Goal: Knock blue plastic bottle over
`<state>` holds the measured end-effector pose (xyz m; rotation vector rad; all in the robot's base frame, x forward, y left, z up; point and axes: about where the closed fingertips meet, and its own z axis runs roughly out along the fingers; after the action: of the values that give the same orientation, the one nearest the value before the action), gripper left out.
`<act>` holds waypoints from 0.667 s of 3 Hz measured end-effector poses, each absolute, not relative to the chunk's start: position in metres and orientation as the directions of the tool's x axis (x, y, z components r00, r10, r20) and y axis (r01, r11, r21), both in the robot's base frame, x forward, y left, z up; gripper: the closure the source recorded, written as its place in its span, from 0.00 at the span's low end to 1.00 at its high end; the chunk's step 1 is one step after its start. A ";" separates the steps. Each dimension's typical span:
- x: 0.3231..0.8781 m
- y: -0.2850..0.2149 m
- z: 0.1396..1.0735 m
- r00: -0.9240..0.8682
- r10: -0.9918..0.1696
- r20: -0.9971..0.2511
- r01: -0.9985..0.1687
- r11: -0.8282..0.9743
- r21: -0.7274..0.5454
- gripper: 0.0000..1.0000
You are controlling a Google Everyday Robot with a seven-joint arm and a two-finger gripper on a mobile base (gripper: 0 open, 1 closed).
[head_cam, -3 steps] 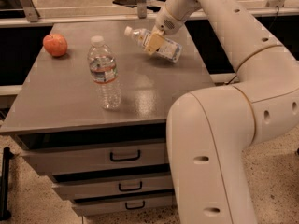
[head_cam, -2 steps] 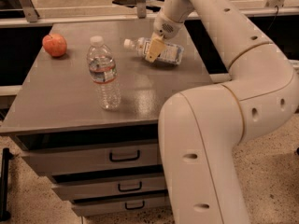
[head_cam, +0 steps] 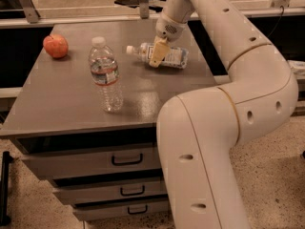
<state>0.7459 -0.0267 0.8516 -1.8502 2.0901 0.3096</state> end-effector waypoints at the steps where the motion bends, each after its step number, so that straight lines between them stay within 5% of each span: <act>1: 0.743 -0.028 0.853 -0.103 -0.915 -0.391 -0.991 0.129 -0.040 0.39; 2: 0.742 -0.028 0.852 -0.118 -0.903 -0.413 -0.990 0.139 -0.022 0.15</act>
Offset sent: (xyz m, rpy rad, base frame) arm -0.0074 -0.0121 0.0138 0.0463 0.0855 -0.0022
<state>0.7419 -0.0277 0.8522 -1.8300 2.0954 0.3713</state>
